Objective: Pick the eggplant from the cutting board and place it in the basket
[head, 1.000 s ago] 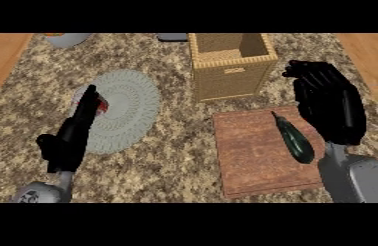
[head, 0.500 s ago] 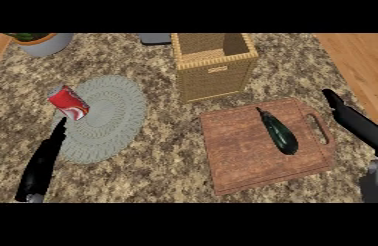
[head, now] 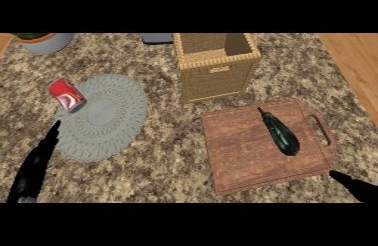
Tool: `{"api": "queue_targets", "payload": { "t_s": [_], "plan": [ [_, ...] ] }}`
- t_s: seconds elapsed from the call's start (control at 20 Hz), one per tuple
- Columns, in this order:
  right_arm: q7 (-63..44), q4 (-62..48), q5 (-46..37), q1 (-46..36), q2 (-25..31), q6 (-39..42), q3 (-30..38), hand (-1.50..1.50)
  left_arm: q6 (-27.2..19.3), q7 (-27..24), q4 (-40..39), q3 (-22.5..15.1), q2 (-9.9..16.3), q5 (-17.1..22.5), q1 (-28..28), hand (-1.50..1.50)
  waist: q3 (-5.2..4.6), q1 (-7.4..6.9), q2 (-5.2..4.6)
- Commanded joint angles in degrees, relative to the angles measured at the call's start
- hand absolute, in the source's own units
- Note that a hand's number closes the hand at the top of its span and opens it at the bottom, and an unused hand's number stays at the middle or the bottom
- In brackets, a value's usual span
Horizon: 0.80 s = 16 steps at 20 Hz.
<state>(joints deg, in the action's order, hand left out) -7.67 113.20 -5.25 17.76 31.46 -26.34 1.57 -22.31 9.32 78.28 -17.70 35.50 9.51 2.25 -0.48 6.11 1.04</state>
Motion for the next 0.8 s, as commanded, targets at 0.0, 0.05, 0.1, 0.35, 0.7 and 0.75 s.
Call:
{"api": "queue_targets", "payload": {
  "t_s": [0.0, 0.05, 0.1, 0.35, 0.7, 0.75],
  "plan": [
    [-3.74, 12.82, 1.96, 10.01, 8.1, 10.09, -1.7, -1.5, 0.16, 1.29, 0.49, -0.58, -0.31, -0.2, 0.11, 0.0, 0.11, -0.2, 0.22],
    [-4.1, 15.66, 2.24, 13.19, 8.72, 10.61, -0.69, -1.5, 0.74, 0.75, 0.72, 0.02, 0.28, 0.08, 0.4, 0.0, 0.23, -1.33, -0.01],
    [-5.55, 20.35, 3.63, 15.13, 9.32, 10.95, 1.44, -1.5, 1.1, -0.9, 0.19, -0.3, -0.08, -0.38, 0.93, 0.0, 0.24, -1.89, -0.15],
    [-7.7, 27.95, 2.29, 24.98, 6.37, 12.54, 7.92, -1.5, 4.5, 0.47, -2.72, 0.83, -1.24, -0.99, -4.46, 0.0, 0.42, -4.41, -0.85],
    [-8.94, 26.47, 2.45, 25.71, -0.25, 19.07, 10.79, -1.5, 4.96, 2.08, -1.15, 0.72, -4.34, -4.45, -4.59, 0.0, 0.48, -5.68, -0.96],
    [-2.01, 23.04, 0.23, 28.4, -3.21, 19.76, 9.43, -1.5, 4.26, 1.93, -2.62, 0.53, -4.69, -6.01, -5.38, 0.0, 0.5, -5.34, -0.9]
  ]
}}
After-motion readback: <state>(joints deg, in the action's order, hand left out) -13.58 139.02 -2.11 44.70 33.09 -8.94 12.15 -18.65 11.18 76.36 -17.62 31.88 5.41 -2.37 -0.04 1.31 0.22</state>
